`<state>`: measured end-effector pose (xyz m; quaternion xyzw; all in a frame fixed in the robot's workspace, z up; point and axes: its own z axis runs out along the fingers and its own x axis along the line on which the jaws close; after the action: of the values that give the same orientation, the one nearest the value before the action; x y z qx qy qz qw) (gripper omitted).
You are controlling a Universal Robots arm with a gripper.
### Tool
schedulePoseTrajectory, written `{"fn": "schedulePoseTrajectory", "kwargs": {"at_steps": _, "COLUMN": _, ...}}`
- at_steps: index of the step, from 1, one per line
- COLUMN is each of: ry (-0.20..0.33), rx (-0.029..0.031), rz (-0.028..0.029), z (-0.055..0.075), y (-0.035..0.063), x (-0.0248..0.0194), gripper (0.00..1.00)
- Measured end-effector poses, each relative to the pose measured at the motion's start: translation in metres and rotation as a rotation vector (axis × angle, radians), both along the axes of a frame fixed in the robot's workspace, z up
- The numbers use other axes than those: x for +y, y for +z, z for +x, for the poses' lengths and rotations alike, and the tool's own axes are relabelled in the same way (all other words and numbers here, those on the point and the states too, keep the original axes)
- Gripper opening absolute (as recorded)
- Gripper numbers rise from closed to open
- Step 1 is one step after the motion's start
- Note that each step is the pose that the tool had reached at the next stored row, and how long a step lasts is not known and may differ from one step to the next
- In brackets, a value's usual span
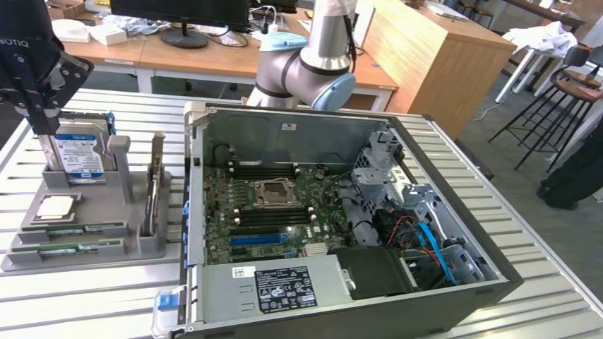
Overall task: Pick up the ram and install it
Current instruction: 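Pick up the ram and move it above insertion slot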
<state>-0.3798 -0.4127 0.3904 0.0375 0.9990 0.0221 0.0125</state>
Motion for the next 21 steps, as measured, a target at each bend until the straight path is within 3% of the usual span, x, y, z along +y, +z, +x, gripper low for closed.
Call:
{"fn": "schedulePoseTrajectory", "kwargs": {"at_steps": 9, "ry": 0.023, "rx": 0.0001, "rz": -0.0001, "z": -0.0001, "y": 0.0001, "x": 0.0000, "gripper": 0.10}}
{"fn": "schedulePoseTrajectory", "kwargs": {"at_steps": 21, "ry": 0.195, "rx": 0.0001, "rz": 0.0000, "z": 0.0000, "y": 0.0000, "x": 0.0000, "gripper": 0.10}}
